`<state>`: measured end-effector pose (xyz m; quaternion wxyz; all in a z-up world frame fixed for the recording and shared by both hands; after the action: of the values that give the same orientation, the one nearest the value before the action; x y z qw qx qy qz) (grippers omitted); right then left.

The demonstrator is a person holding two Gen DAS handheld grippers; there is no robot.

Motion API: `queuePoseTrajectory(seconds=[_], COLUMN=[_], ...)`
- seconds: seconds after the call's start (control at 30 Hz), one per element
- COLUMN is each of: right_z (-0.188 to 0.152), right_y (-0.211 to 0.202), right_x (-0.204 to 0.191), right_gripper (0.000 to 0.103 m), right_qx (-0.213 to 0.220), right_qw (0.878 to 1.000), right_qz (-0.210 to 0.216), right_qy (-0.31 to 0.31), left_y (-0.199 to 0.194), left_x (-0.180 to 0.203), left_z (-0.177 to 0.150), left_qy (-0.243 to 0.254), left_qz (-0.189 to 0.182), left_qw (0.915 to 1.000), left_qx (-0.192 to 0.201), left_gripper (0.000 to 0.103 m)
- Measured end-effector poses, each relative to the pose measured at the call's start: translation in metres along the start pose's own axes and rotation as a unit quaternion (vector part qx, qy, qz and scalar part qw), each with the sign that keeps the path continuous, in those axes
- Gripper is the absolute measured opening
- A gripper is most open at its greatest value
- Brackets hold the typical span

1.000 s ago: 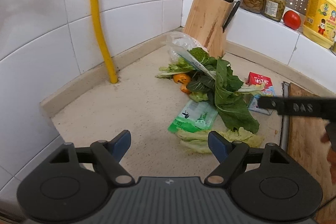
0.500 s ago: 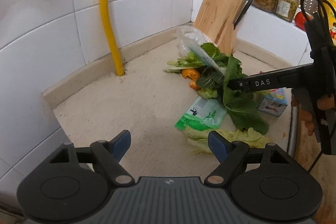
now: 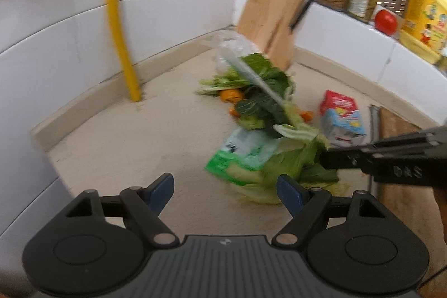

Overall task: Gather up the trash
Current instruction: 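Grasp the bok choy leaves with the left tool while the right reaches toward cabbage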

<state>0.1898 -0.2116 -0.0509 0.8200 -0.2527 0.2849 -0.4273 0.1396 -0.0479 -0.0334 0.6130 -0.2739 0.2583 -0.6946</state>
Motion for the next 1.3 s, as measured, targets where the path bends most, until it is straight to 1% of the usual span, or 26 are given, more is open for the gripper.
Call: queuePoseTrajectory(seconds=[0.07,0.13,0.17,0.23,0.27,0.3,0.33,0.37,0.4,0.43,0.47,0.53,0.57,0.6,0.67,0.73,0.77,0.8,0.87,0.93,1.0,1.07,1.13,1.23,1.27,1.3], right_z=[-0.006,-0.011,-0.013,-0.017,-0.020,-0.021,-0.021,-0.021,-0.019,-0.017,-0.014,-0.012,-0.010,-0.008,-0.005,-0.002,-0.003,-0.003,-0.003,-0.002,-0.002,-0.003,-0.008,-0.021,-0.027,-0.031], right_y=[-0.014,-0.022,-0.024,-0.026,-0.029,-0.030,-0.030,-0.028,-0.026,-0.020,-0.012,0.002,0.010,0.016,0.031,0.043,0.044,0.040,0.018,-0.010,-0.039,-0.063,-0.080,-0.092,-0.091,-0.091], right_x=[-0.003,-0.004,-0.003,-0.002,-0.003,-0.002,-0.002,-0.003,-0.005,-0.007,-0.008,-0.011,-0.011,-0.010,-0.007,-0.001,0.002,0.005,0.008,0.009,0.008,0.007,0.007,0.010,0.012,0.016], right_gripper=[0.004,0.004,0.004,0.009,0.015,0.024,0.036,0.044,0.062,0.072,0.072,0.072,0.072,0.070,0.056,0.015,0.011,0.006,0.005,0.004,0.004,0.004,0.004,0.004,0.004,0.006], right_qx=[0.011,0.017,0.016,0.001,0.005,0.007,0.003,-0.001,0.001,-0.002,-0.008,-0.027,-0.035,-0.040,-0.065,-0.097,-0.106,-0.105,-0.088,-0.060,-0.023,0.007,0.031,0.037,0.029,0.025], right_qw=[1.000,0.999,0.998,0.998,0.997,0.996,0.995,0.994,0.993,0.990,0.987,0.981,0.978,0.977,0.977,0.981,0.982,0.984,0.991,0.996,0.999,0.999,0.998,0.995,0.995,0.994], right_qz=[-0.007,-0.035,-0.053,-0.069,-0.081,-0.089,-0.092,-0.097,-0.106,-0.112,-0.118,-0.122,-0.118,-0.112,-0.088,-0.070,-0.076,-0.080,-0.065,-0.053,-0.043,-0.030,-0.040,-0.063,-0.072,-0.083], right_qy=[0.010,0.008,0.005,-0.008,-0.012,-0.015,-0.025,-0.041,-0.059,-0.081,-0.107,-0.150,-0.169,-0.180,-0.184,-0.152,-0.137,-0.120,-0.074,-0.026,0.012,0.038,0.047,0.061,0.065,0.067], left_y=[0.001,0.000,0.001,0.001,0.002,0.002,0.001,0.001,0.000,-0.002,-0.003,-0.003,-0.002,-0.001,0.002,0.004,0.004,0.005,0.006,0.006,0.005,0.004,0.006,0.015,0.021,0.027], left_x=[0.003,0.004,0.004,0.004,0.004,0.004,0.005,0.005,0.005,0.005,0.004,0.000,-0.002,-0.005,-0.010,-0.014,-0.016,-0.018,-0.018,-0.014,-0.006,0.003,0.012,0.028,0.036,0.041], left_z=[0.004,0.007,0.009,0.012,0.013,0.013,0.013,0.012,0.011,0.010,0.008,0.006,0.006,0.005,0.005,0.004,0.004,0.004,0.004,0.004,0.005,0.005,0.005,0.003,0.002,0.001], left_qy=[0.011,0.023,0.025,0.028,0.033,0.038,0.045,0.055,0.064,0.073,0.081,0.084,0.079,0.072,0.054,0.038,0.030,0.025,0.022,0.028,0.047,0.066,0.087,0.127,0.150,0.165], left_qz=[-0.015,-0.026,-0.030,-0.045,-0.054,-0.061,-0.068,-0.078,-0.084,-0.088,-0.088,-0.087,-0.089,-0.090,-0.086,-0.082,-0.083,-0.085,-0.093,-0.102,-0.115,-0.121,-0.137,-0.141,-0.133,-0.115], left_qw=[0.9998,0.9993,0.9991,0.9984,0.9978,0.9972,0.9964,0.9950,0.9939,0.9929,0.9922,0.9921,0.9924,0.9930,0.9946,0.9956,0.9959,0.9958,0.9952,0.9943,0.9920,0.9903,0.9866,0.9817,0.9795,0.9796], left_qx=[0.004,0.012,0.014,0.017,0.020,0.021,0.024,0.028,0.031,0.033,0.034,0.033,0.031,0.028,0.024,0.023,0.022,0.021,0.018,0.017,0.019,0.021,0.017,0.011,0.010,0.012], left_gripper=[0.075,0.075,0.075,0.075,0.075,0.075,0.075,0.075,0.075,0.075,0.075,0.075,0.076,0.076,0.076,0.076,0.076,0.076,0.076,0.076,0.076,0.078,0.083,0.083,0.083,0.083])
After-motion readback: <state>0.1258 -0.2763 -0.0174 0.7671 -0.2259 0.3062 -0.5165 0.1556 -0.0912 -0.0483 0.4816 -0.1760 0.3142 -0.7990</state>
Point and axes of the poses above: each gripper's, at about its wrist camera, not at the fingertips, and y roughly the way its jaws point, x to its right, z to its top, the point moved 2 cm from there along y, roughly the way its jaws point, and after that the axes turned 3 degrees about z, right-handed, at the moved point
